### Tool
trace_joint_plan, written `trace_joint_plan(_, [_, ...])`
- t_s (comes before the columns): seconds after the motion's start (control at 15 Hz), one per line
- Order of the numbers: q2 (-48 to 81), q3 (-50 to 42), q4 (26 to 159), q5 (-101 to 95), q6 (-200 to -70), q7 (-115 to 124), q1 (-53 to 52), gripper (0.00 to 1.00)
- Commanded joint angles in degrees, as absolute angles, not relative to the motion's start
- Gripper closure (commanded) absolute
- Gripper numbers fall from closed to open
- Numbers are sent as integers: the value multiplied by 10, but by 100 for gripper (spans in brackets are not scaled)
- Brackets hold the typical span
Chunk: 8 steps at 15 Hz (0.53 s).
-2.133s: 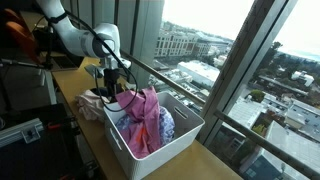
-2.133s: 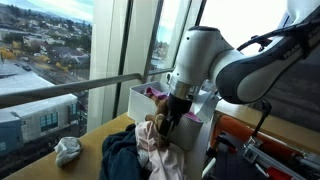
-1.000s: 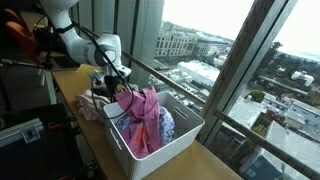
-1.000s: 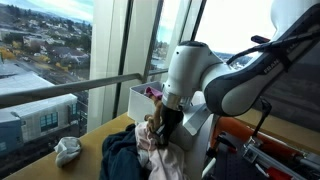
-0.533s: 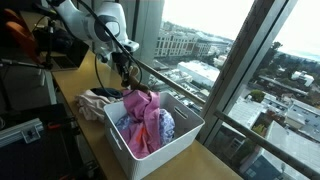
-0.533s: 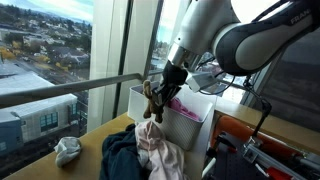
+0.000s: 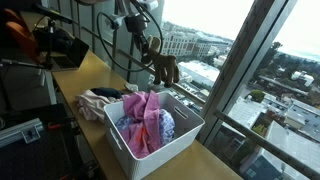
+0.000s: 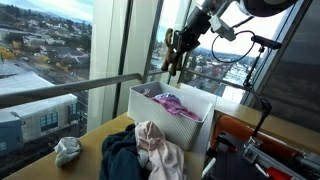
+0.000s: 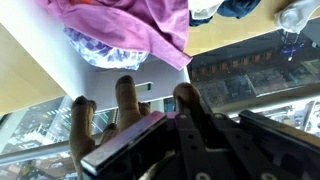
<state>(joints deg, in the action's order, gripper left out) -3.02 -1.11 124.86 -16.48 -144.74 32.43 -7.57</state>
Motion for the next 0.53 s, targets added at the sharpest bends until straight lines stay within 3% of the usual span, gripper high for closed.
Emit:
trace_joint_plan(0.0, [-49, 3, 1274, -153, -1449, 313, -40, 97])
trace_joint_plan(0.27, [-40, 12, 1305, -152, -1459, 322, -32, 97])
trace_joint_plan(0.33, [-38, 14, 1311, -151, -1458, 321, -32, 62])
trace_joint_plan(0.47, [-37, 16, 1324, -150, -1458, 321, -32, 54])
